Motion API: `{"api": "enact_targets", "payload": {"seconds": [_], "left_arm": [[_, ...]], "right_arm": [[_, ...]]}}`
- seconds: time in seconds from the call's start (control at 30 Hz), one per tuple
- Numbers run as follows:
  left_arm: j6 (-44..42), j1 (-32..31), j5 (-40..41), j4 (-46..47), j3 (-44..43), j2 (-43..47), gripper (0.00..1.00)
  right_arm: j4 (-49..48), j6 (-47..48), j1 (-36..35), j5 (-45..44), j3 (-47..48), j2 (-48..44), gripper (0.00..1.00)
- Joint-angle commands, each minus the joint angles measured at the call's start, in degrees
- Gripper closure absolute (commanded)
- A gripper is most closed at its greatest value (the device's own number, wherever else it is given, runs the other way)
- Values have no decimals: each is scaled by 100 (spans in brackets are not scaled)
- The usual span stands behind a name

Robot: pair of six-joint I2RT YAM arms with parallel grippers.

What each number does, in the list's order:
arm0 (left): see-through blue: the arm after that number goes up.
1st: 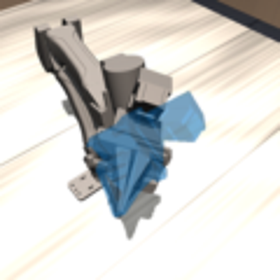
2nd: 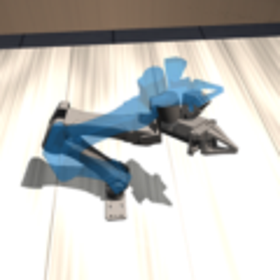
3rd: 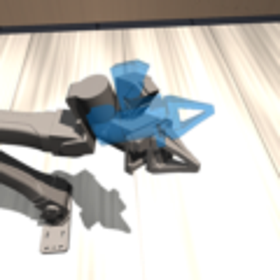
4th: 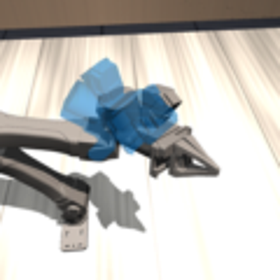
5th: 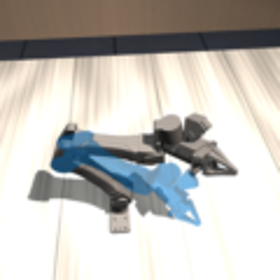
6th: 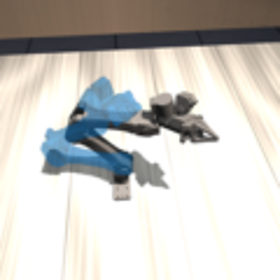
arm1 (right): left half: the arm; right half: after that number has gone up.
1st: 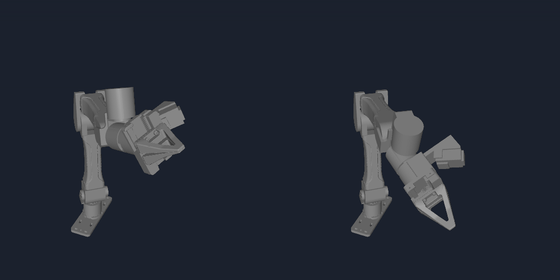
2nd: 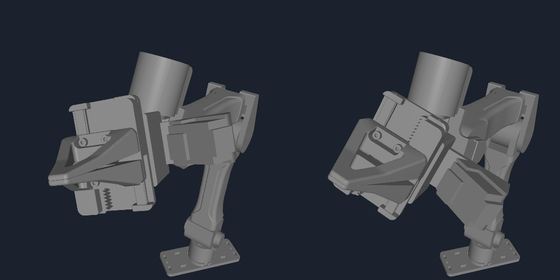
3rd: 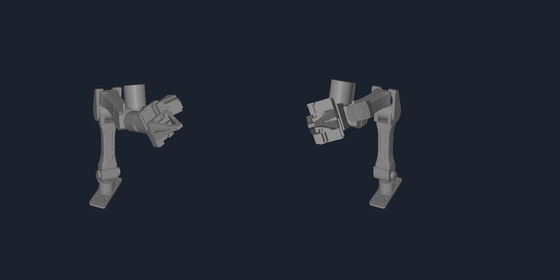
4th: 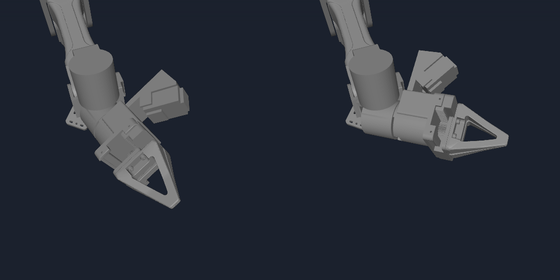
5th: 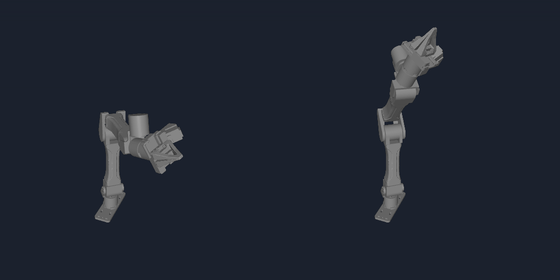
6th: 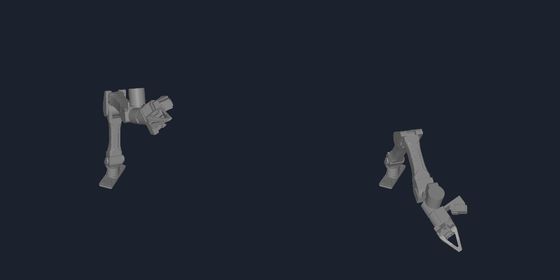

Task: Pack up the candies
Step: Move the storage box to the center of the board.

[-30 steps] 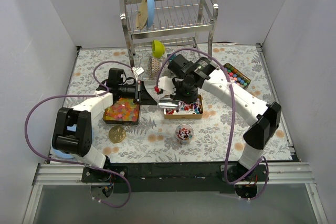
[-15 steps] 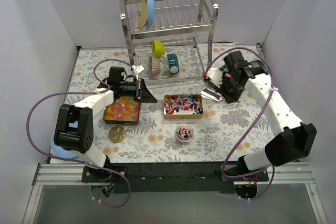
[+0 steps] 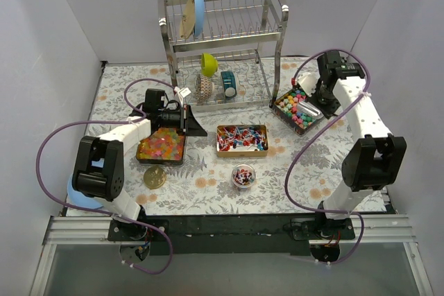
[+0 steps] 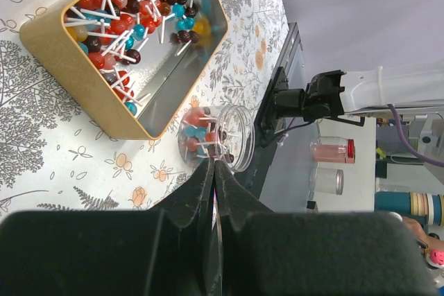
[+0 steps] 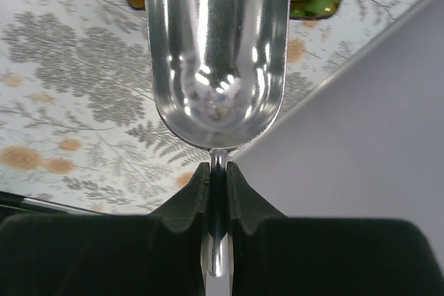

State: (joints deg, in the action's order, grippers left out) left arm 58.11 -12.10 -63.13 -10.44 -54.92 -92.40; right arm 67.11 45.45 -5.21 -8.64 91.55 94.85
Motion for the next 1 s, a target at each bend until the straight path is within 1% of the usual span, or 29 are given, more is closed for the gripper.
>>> {"api": "enact_targets", "payload": {"seconds": [0.0,0.07,0.13,0.17,0.2,0.23,0.27,0.33,0.37,0.43,0.57,0.67,0.73,0.83,0.97], "left_arm": [[-124,6,99,15,-72,82,96],[-142,6,117,-20,-11,160,96],[-151,6,126,-37,51,240,96],[-159,14,143,-37,129,284,96],[-168,6,135,-37,174,362,96],[-168,6,161,-29,226,407,96],[-185,6,170,-37,270,442,96],[-186,14,179,-29,367,556,96],[-186,23,196,-37,394,583,96],[-186,23,231,-29,455,644,96],[-177,50,257,-20,473,662,96],[-194,93,293,-37,464,671,95],[-212,120,319,-37,490,688,95],[-212,172,354,-37,534,706,95],[-212,234,389,-55,543,758,95]], "right_arm": [[-206,674,56,-1112,443,297,99],[-417,1166,64,-1401,338,315,99],[-943,1596,64,-1587,145,236,99],[-1163,2016,64,-1779,-178,184,99],[-1626,2255,64,-1868,-329,70,99],[-1822,2458,56,-1947,-505,17,99],[-2033,2877,55,-2052,-793,-19,99],[-2578,3205,47,-2132,-989,-54,99],[-2720,3503,47,-2194,-1120,-28,99],[-3088,3750,47,-2264,-1209,33,99],[-3441,4261,-32,-2274,-1438,69,99],[-3520,4630,-199,-2177,-1771,-228,99],[-3556,4788,-383,-2177,-2209,-396,99],[-3486,4850,-673,-2185,-2780,-704,99],[-3459,4807,-1025,-2194,-3169,-1090,99]]}}
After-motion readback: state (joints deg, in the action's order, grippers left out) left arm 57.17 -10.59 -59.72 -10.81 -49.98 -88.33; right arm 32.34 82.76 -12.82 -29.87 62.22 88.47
